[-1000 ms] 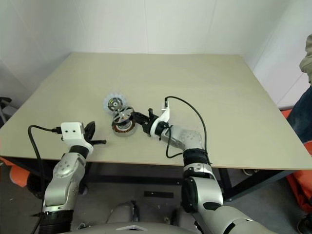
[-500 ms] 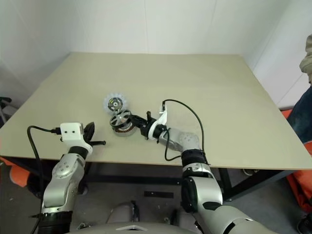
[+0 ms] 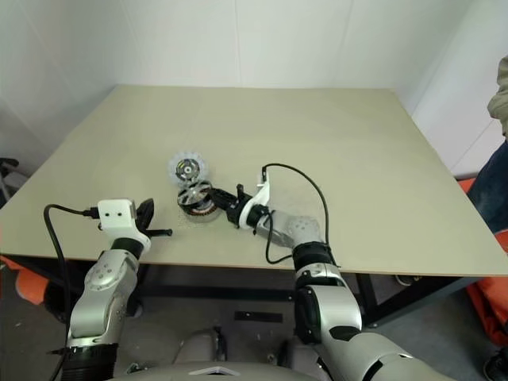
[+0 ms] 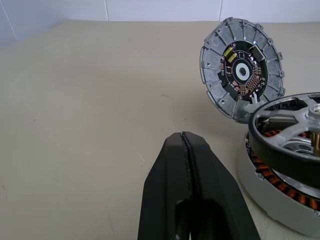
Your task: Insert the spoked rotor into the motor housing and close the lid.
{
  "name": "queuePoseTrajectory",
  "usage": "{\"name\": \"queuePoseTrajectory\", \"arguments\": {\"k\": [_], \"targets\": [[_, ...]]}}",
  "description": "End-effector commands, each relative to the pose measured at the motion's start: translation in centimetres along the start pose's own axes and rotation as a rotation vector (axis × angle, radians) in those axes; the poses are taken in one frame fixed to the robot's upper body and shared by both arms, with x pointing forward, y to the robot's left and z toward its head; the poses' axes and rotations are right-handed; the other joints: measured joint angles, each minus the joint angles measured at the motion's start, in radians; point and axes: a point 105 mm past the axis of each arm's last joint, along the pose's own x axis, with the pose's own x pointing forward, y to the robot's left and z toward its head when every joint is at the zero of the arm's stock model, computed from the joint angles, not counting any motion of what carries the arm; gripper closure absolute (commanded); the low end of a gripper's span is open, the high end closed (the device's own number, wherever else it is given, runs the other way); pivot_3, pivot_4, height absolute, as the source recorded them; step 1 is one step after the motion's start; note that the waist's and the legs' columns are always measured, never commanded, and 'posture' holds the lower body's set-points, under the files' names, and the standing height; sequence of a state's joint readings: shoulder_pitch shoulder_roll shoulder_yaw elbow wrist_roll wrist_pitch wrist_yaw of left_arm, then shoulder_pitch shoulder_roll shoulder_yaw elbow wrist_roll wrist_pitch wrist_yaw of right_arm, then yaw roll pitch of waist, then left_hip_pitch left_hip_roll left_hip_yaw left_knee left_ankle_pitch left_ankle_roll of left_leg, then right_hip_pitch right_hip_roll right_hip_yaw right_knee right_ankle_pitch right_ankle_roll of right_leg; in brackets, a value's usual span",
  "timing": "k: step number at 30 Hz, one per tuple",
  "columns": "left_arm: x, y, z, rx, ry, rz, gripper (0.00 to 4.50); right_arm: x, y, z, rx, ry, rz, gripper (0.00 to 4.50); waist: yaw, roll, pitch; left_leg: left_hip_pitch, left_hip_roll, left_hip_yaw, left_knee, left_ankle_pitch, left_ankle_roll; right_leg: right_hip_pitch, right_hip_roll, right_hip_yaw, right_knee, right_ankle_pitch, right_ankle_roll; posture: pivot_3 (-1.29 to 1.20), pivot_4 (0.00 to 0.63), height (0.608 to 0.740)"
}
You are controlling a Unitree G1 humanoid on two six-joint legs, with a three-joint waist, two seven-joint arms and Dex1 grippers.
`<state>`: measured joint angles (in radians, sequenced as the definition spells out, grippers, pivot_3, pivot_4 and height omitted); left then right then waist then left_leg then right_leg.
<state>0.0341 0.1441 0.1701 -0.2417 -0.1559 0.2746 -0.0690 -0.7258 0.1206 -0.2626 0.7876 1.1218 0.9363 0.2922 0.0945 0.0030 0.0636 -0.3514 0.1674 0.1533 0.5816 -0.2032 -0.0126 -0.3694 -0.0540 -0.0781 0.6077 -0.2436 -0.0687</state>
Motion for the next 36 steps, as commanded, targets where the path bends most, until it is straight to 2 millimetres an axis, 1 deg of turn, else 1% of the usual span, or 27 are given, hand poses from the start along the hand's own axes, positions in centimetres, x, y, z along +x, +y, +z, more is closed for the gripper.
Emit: {"name": "queuePoseTrajectory", "arguments": {"k": [1, 3, 7, 12, 15, 22, 30, 36], "targets": [[0.2, 0.0, 1.7, 0.006, -0.060, -0.003, 4.50, 4.9, 6.2, -4.1, -0.021, 0.127, 0.190, 2.29, 0.000, 0.000, 0.000, 0.000, 0.000, 0.000, 0.000, 0.000, 0.000, 0.000, 0.000, 0.000, 0.000, 0.000, 0.000, 0.00, 0.000, 0.740], [0.3, -0.2, 1.7, 0.003, -0.062, -0.006, 4.50, 4.9, 6.2, -3.9, -0.027, 0.123, 0.185, 1.65, 0.000, 0.000, 0.000, 0.000, 0.000, 0.000, 0.000, 0.000, 0.000, 0.000, 0.000, 0.000, 0.000, 0.000, 0.000, 0.00, 0.000, 0.740], [0.4, -0.3, 1.7, 0.001, -0.063, -0.009, 4.50, 4.8, 6.2, -3.8, -0.041, 0.122, 0.177, 1.65, 0.000, 0.000, 0.000, 0.000, 0.000, 0.000, 0.000, 0.000, 0.000, 0.000, 0.000, 0.000, 0.000, 0.000, 0.000, 0.00, 0.000, 0.740], [0.6, -0.5, 1.7, -0.005, -0.064, -0.016, 4.50, 4.5, 7.2, -3.0, -0.073, 0.108, 0.188, 1.65, 0.000, 0.000, 0.000, 0.000, 0.000, 0.000, 0.000, 0.000, 0.000, 0.000, 0.000, 0.000, 0.000, 0.000, 0.000, 0.00, 0.000, 0.740], [0.6, -0.6, 1.7, -0.007, -0.065, -0.019, 4.50, 4.1, 7.7, -2.9, -0.096, 0.116, 0.193, 1.65, 0.000, 0.000, 0.000, 0.000, 0.000, 0.000, 0.000, 0.000, 0.000, 0.000, 0.000, 0.000, 0.000, 0.000, 0.000, 0.00, 0.000, 0.740], [0.8, -1.0, 1.7, -0.015, -0.067, -0.030, 4.50, 3.4, 7.4, -2.2, -0.142, 0.104, 0.140, 1.65, 0.002, 0.000, 0.000, -0.001, 0.000, 0.000, 0.000, 0.000, 0.000, 0.000, 0.000, 0.000, 0.000, 0.000, 0.000, 0.00, 0.000, 0.740], [1.0, -1.2, 1.6, -0.019, -0.068, -0.036, 4.50, 3.0, 6.8, -1.7, -0.163, 0.088, 0.099, 1.65, 0.002, 0.000, 0.000, -0.001, 0.000, 0.000, 0.000, 0.000, 0.000, -0.001, 0.000, 0.000, 0.000, 0.000, 0.000, 0.00, 0.000, 0.740], [1.0, -1.2, 1.5, -0.018, -0.067, -0.037, 4.50, 2.2, 5.4, -1.3, -0.204, 0.093, 0.029, 1.65, 0.001, 0.000, 0.000, -0.001, 0.000, 0.000, 0.000, 0.000, 0.000, 0.000, 0.000, 0.000, 0.000, 0.000, 0.000, 0.00, 0.000, 0.740]]}}
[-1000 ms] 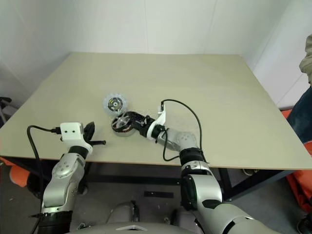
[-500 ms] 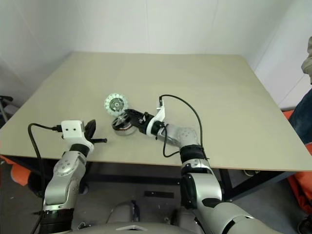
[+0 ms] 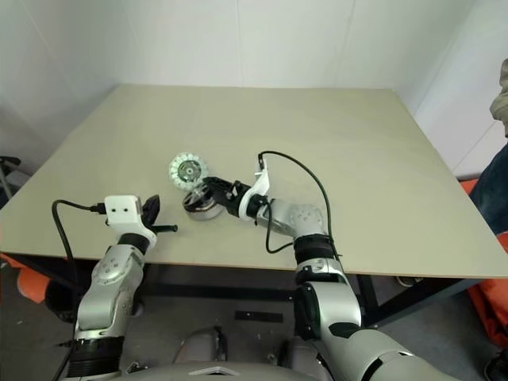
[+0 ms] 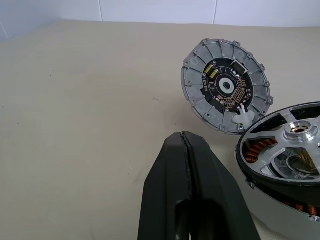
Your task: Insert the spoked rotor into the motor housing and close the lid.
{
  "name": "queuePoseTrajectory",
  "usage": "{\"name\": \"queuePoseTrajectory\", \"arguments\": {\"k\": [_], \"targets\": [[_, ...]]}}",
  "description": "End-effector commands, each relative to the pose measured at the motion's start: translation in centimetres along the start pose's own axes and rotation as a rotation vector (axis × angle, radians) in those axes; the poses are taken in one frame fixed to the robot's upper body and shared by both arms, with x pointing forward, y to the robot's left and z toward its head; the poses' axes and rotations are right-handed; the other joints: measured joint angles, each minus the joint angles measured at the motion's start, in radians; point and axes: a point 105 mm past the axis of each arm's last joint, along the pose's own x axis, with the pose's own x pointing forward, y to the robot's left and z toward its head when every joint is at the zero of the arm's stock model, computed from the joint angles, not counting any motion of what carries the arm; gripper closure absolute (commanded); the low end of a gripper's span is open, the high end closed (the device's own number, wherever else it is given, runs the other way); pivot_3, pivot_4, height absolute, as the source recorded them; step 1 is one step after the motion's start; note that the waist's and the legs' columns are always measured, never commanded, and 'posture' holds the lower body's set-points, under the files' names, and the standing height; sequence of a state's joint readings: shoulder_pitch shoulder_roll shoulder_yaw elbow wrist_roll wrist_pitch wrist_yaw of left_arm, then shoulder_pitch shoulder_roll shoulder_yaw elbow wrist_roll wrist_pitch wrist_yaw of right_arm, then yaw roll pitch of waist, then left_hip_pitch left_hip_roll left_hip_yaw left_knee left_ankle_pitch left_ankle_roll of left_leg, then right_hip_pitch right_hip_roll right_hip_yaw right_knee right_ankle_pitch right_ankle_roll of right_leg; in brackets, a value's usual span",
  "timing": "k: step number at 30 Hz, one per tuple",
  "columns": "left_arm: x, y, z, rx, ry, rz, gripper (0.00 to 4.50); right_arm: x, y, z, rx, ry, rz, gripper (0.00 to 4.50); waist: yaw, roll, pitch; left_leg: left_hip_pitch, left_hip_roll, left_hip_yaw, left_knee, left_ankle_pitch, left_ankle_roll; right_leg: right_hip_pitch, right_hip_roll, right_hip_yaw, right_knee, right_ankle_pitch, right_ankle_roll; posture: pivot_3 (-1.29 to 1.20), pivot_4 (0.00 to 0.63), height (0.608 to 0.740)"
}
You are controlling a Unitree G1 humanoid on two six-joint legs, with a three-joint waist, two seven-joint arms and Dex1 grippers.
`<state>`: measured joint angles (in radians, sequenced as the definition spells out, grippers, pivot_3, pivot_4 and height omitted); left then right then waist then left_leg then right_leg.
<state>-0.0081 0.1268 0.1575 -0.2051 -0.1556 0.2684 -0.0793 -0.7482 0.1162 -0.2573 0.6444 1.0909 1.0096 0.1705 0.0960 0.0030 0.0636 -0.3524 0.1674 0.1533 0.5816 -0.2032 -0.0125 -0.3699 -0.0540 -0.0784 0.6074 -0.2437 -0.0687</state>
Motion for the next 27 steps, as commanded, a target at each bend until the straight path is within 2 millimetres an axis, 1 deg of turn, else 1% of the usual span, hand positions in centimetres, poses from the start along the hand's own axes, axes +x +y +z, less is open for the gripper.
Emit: {"name": "queuePoseTrajectory", "arguments": {"k": [1, 8, 17, 27], "targets": [[0.2, -0.2, 1.4, 0.006, -0.059, -0.007, 4.50, 1.7, 3.4, -1.0, -0.076, 0.042, 0.083, 1.65, 0.000, 0.000, 0.000, 0.000, 0.000, 0.000, 0.000, 0.000, 0.000, 0.000, 0.000, 0.000, 0.000, 0.000, 0.000, 0.00, 0.000, 0.740], [0.3, -0.1, 1.4, 0.007, -0.058, -0.007, 4.50, 0.7, 1.6, -0.5, -0.116, 0.026, 0.007, 1.65, -0.001, 0.000, 0.000, 0.000, 0.000, 0.000, 0.000, 0.000, 0.000, 0.000, 0.000, 0.000, 0.000, 0.000, 0.000, 0.00, 0.000, 0.740], [0.4, -0.1, 1.4, 0.007, -0.060, -0.010, 4.50, -0.1, 0.2, 0.3, -0.187, 0.001, -0.084, 1.65, -0.001, 0.000, 0.000, 0.000, 0.000, 0.000, 0.000, 0.000, 0.000, 0.000, 0.000, 0.000, 0.000, 0.000, 0.000, 0.00, 0.000, 0.740], [0.5, -0.2, 1.4, 0.005, -0.060, -0.011, 4.50, -1.2, -0.3, 0.5, -0.212, 0.000, -0.117, 1.65, -0.001, 0.000, 0.000, 0.001, 0.000, 0.000, 0.000, 0.000, 0.000, 0.001, 0.000, 0.000, 0.000, 0.000, 0.000, 0.00, 0.000, 0.740]]}}
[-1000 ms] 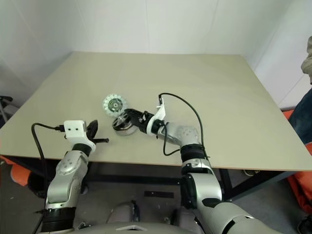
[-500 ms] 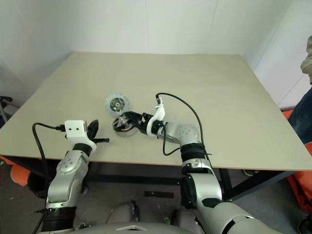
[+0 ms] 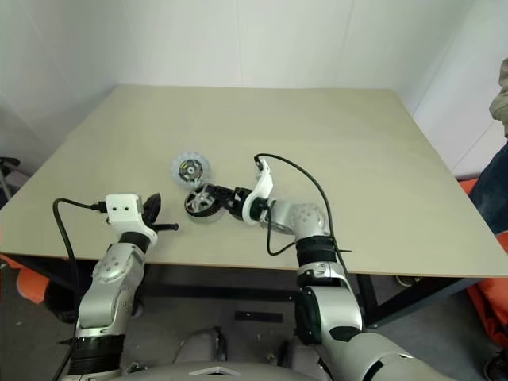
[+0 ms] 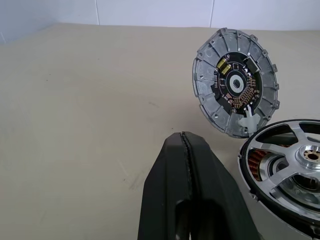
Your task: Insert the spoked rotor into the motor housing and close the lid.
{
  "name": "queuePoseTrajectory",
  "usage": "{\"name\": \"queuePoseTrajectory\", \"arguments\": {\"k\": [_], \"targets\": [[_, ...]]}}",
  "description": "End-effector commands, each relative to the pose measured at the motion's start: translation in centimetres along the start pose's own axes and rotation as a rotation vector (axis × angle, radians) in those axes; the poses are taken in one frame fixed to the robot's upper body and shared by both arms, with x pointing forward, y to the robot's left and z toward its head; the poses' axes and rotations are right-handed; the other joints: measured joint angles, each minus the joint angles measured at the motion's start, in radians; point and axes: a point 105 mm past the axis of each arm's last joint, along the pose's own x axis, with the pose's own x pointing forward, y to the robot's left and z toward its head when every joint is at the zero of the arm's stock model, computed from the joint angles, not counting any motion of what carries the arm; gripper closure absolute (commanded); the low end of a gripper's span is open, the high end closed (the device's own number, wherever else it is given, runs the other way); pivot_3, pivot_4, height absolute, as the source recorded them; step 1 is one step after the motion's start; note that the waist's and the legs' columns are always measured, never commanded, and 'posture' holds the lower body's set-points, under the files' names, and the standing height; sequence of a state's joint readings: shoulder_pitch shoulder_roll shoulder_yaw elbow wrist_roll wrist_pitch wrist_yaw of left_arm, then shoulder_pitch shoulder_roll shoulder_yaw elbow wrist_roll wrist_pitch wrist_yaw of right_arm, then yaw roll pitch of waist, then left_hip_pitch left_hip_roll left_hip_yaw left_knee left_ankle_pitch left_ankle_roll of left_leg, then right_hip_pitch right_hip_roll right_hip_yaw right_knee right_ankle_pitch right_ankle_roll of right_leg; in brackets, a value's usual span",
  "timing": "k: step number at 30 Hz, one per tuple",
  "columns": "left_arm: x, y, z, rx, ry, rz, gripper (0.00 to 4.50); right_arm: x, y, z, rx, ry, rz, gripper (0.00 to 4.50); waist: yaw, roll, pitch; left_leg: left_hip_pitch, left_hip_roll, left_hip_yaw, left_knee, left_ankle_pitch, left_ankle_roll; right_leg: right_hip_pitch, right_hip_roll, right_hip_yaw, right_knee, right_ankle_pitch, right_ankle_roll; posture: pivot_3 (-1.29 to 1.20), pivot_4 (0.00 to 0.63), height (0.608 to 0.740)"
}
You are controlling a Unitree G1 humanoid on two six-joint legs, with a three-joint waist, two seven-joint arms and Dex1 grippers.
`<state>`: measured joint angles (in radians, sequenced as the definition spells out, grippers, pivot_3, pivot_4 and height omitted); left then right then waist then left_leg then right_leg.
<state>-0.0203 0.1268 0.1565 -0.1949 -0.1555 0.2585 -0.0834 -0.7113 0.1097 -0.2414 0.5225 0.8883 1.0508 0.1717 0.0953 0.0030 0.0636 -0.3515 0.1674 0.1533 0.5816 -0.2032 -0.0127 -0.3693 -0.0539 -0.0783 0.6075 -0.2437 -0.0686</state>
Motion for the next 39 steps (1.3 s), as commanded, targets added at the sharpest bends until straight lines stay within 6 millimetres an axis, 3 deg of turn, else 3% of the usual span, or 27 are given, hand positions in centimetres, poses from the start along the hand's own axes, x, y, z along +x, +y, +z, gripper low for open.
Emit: {"name": "queuePoseTrajectory", "arguments": {"k": [1, 10, 12, 17, 19, 20, 29, 39], "targets": [[0.2, -0.1, 1.1, 0.004, -0.048, -0.004, 4.50, -0.6, 1.0, 0.8, -0.042, -0.024, 0.023, 1.65, 0.000, 0.000, 0.000, 0.000, 0.000, 0.000, 0.000, 0.000, 0.000, 0.000, 0.000, 0.000, 0.000, 0.000, 0.000, 0.00, 0.000, 0.740], [0.2, 0.0, 1.1, 0.003, -0.046, 0.001, 4.50, -3.4, -0.6, 2.4, -0.103, -0.068, -0.066, 1.65, 0.001, 0.000, 0.000, 0.000, 0.000, 0.000, 0.000, 0.000, 0.000, 0.001, 0.000, 0.000, 0.000, 0.000, 0.000, 0.00, 0.000, 0.740], [0.2, 0.0, 1.1, 0.002, -0.047, 0.002, 4.50, -4.0, 0.1, 3.1, -0.176, -0.095, -0.063, 1.65, 0.002, 0.000, 0.000, 0.000, 0.000, 0.000, 0.000, 0.000, 0.000, 0.001, 0.000, 0.000, 0.000, 0.000, 0.000, 0.00, 0.000, 0.740], [0.2, 0.0, 1.3, 0.004, -0.061, -0.001, 4.50, -4.0, 4.3, 4.1, -0.608, -0.211, -0.010, 1.65, -0.002, 0.000, 0.000, 0.000, 0.000, 0.000, 0.000, 0.000, 0.000, 0.000, 0.000, 0.000, 0.000, 0.000, 0.001, 0.00, 0.000, 0.740], [0.3, -0.3, 1.4, 0.008, -0.067, -0.011, 4.50, -3.0, 5.8, 2.9, -0.940, -0.222, 0.023, 1.65, -0.001, 0.000, 0.000, 0.001, 0.000, 0.000, 0.000, 0.000, 0.000, 0.000, 0.000, 0.000, 0.000, -0.001, 0.004, 0.00, 0.000, 0.740], [0.3, -0.3, 1.4, 0.009, -0.068, -0.014, 4.50, -2.3, 5.9, 2.2, -1.011, -0.221, 0.043, 1.65, 0.000, 0.000, 0.000, 0.001, 0.000, 0.000, 0.000, 0.000, 0.000, 0.000, 0.000, 0.000, 0.000, -0.003, 0.007, 0.00, 0.000, 0.740], [0.2, -0.2, 1.5, 0.015, -0.069, -0.008, 4.50, 2.1, 2.8, -1.6, -1.123, -0.104, 0.053, 4.46, -0.001, -0.001, 0.000, 0.000, 0.000, 0.000, 0.001, 0.000, 0.000, 0.001, 0.000, 0.000, -0.001, 0.000, 0.001, 0.00, 0.000, 0.740], [0.0, -0.1, 1.3, 0.018, -0.063, -0.006, 4.50, 3.2, 1.8, -1.1, -1.101, -0.116, 0.017, 4.46, -0.012, -0.001, 0.000, 0.000, 0.000, 0.000, 0.001, 0.000, 0.001, 0.001, 0.000, 0.000, 0.000, 0.000, -0.001, 0.00, 0.000, 0.740]]}}
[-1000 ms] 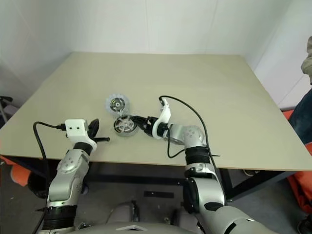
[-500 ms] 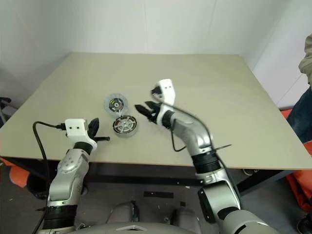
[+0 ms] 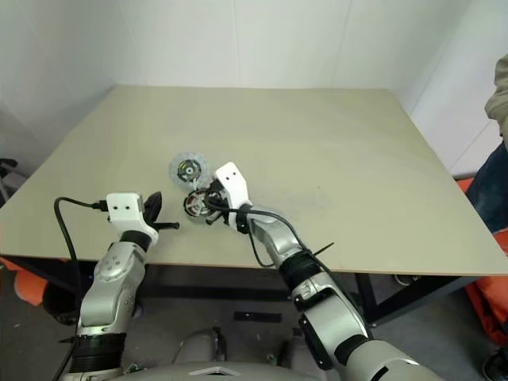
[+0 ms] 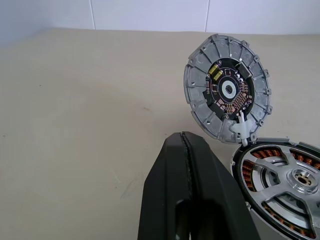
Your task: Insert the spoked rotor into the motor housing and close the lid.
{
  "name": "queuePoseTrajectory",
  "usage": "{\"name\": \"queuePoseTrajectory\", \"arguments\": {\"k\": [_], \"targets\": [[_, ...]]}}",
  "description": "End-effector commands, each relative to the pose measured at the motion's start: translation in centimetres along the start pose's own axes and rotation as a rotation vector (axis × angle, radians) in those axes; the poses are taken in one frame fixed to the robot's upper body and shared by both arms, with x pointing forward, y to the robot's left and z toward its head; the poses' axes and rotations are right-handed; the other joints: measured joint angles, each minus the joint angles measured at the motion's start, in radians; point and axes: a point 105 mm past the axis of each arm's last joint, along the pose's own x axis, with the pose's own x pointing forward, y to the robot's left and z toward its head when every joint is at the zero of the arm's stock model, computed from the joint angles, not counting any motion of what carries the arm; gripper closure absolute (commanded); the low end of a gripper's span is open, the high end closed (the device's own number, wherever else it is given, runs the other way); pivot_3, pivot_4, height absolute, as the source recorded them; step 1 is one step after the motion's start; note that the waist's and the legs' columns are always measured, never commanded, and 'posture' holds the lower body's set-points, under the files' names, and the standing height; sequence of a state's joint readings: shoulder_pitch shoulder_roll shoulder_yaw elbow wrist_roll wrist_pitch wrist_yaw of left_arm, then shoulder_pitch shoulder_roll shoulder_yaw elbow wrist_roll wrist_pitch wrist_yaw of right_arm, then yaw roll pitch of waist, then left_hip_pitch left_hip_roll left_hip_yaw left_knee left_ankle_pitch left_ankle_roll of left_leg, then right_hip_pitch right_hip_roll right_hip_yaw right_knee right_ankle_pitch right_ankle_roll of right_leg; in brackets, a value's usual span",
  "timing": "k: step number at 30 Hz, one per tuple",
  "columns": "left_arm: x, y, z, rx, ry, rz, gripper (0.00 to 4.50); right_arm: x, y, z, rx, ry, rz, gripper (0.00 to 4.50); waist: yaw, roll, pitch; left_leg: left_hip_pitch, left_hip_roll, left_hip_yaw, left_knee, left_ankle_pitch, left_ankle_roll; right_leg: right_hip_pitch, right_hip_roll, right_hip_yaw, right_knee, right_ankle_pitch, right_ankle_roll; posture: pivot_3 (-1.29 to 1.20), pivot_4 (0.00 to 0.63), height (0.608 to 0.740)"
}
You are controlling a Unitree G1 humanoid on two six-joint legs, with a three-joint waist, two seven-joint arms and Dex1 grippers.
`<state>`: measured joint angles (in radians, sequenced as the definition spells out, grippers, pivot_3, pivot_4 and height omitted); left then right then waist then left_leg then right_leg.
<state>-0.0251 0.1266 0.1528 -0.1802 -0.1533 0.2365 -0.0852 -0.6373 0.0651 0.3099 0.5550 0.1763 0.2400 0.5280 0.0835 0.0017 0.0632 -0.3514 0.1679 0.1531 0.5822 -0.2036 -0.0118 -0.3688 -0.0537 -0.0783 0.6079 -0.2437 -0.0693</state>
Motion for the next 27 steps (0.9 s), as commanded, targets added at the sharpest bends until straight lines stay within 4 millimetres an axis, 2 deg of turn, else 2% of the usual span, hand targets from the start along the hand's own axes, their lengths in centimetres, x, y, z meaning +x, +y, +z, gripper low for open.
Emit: {"name": "queuePoseTrajectory", "arguments": {"k": [1, 4, 9, 16, 22, 27], "targets": [[-0.1, 0.0, 1.3, 0.016, -0.051, -0.003, 4.50, 0.3, -0.1, 2.3, -0.021, -0.083, -0.006, 4.46, -0.001, 0.000, 0.000, 0.000, 0.000, 0.000, 0.000, 0.000, 0.000, 0.000, 0.000, 0.000, 0.000, 0.000, 0.000, 0.00, 0.000, 0.740], [-0.1, -0.1, 1.3, 0.017, -0.050, -0.008, 4.50, 0.4, 0.0, 2.2, -0.037, -0.079, -0.008, 4.46, -0.005, 0.000, 0.000, 0.000, 0.000, 0.000, 0.000, 0.000, 0.000, 0.000, 0.000, 0.000, 0.000, 0.000, 0.000, 0.00, 0.000, 0.740], [0.1, -0.2, 1.3, 0.017, -0.048, -0.019, 4.50, 0.4, 0.2, 0.1, -0.094, 0.035, -0.001, 4.46, -0.013, 0.000, 0.000, 0.001, 0.000, 0.000, 0.000, 0.000, 0.000, 0.001, 0.000, 0.000, 0.000, 0.000, 0.000, 0.00, 0.000, 0.740], [0.1, -0.3, 1.2, 0.021, -0.040, -0.030, 4.50, 0.1, -0.4, -0.7, -0.115, 0.083, -0.025, 4.46, -0.014, 0.000, 0.000, 0.002, 0.000, 0.000, 0.000, 0.000, 0.000, 0.002, 0.000, 0.000, 0.000, 0.000, 0.000, 0.00, 0.000, 0.740], [0.5, -0.6, 2.1, 0.034, -0.065, -0.062, 4.50, -0.4, -1.0, 2.7, -0.050, -0.057, -0.050, 4.46, -0.013, 0.000, 0.000, 0.002, 0.000, 0.000, 0.000, 0.000, 0.000, 0.002, 0.000, 0.000, 0.001, 0.000, 0.000, 0.00, 0.000, 0.740], [0.7, -1.3, 4.0, 0.090, -0.108, -0.176, 4.50, -2.5, -2.7, 5.0, -0.032, -0.145, -0.118, 4.46, -0.012, 0.000, 0.000, 0.002, 0.000, 0.000, 0.000, 0.000, 0.000, 0.001, 0.000, 0.000, 0.001, 0.000, 0.000, 0.00, 0.000, 0.740]]}}
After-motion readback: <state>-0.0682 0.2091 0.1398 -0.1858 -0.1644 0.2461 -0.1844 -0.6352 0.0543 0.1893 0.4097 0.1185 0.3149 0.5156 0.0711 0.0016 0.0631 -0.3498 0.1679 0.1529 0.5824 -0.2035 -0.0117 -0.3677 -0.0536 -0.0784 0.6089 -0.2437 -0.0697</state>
